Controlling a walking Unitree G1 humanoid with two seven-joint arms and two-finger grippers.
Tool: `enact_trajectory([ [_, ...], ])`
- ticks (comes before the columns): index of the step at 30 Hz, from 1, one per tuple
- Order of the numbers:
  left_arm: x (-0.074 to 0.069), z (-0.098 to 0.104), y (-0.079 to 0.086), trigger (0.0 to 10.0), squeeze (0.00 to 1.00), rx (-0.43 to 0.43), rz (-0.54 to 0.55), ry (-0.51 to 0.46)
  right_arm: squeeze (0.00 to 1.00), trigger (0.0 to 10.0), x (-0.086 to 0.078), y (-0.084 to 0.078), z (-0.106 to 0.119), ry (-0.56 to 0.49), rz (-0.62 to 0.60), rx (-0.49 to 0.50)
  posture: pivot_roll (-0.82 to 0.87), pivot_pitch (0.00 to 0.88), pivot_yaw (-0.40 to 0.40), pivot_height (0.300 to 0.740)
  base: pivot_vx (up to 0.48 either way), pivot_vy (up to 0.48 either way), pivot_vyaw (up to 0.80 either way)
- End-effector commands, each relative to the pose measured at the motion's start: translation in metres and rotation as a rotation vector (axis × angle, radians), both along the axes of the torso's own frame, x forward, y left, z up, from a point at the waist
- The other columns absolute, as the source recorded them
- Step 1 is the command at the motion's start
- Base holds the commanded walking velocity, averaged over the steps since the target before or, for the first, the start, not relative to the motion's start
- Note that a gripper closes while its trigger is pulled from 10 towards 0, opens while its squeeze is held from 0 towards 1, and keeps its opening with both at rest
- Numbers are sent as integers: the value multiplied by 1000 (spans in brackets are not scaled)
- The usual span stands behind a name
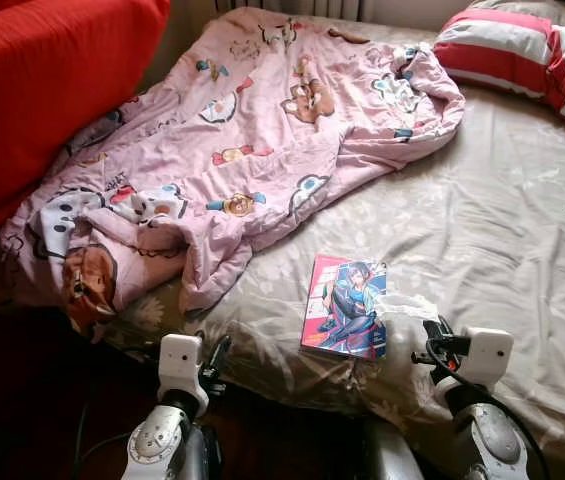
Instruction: Clean up the room
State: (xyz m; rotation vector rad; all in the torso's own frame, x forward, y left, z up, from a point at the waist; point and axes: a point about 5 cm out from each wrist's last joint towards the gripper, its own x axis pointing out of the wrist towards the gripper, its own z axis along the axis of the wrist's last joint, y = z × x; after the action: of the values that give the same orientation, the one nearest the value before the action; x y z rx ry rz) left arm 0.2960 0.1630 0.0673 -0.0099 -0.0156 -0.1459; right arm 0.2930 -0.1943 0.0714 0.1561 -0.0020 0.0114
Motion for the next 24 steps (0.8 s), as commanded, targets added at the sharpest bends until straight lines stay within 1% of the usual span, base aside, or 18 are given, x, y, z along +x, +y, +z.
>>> enact_trajectory([
  [1,-3,-4,2,10000,0,4,13,7,0,10000,-2,-1,-5,14,-6,-13,-60,182,-3,649,0,0,0],
  [4,0,-3,1,10000,0,4,15,7,0,10000,-2,-3,-8,28,-21,-15,-57,182,-4,674,0,0,0],
  [8,3,-2,3,10000,0,3,21,8,0,10000,0,-4,-9,31,-27,-14,-59,176,0,694,0,0,0],
  [14,7,-9,10,10000,0,12,44,49,0,10000,0,-11,-23,83,-65,-14,-63,144,8,729,0,0,0],
  [17,10,-12,15,10000,0,14,57,75,0,10000,0,-14,-30,122,-88,5,-66,118,13,740,0,0,0],
  [18,12,-17,18,10000,0,11,70,105,0,10000,-1,-15,-37,164,-95,2,-71,100,18,740,0,0,0],
  [19,12,-18,19,10000,0,7,76,119,0,10000,-1,-14,-40,179,-92,5,-76,92,19,740,0,0,0],
  [20,12,-21,20,10000,0,5,82,135,0,10000,-1,-13,-43,198,-84,5,-80,84,21,740,0,0,0],
  [21,12,-26,21,10000,0,6,91,167,0,10000,-4,-12,-50,240,-75,-6,-84,74,22,740,0,0,0],
  [22,11,-27,22,10000,0,7,93,178,0,10000,-5,-12,-52,252,-77,-12,-84,74,22,740,0,0,0],
  [24,11,-31,22,10000,0,8,96,198,0,10000,-8,-13,-59,285,-91,14,-87,54,26,740,0,0,0],
])
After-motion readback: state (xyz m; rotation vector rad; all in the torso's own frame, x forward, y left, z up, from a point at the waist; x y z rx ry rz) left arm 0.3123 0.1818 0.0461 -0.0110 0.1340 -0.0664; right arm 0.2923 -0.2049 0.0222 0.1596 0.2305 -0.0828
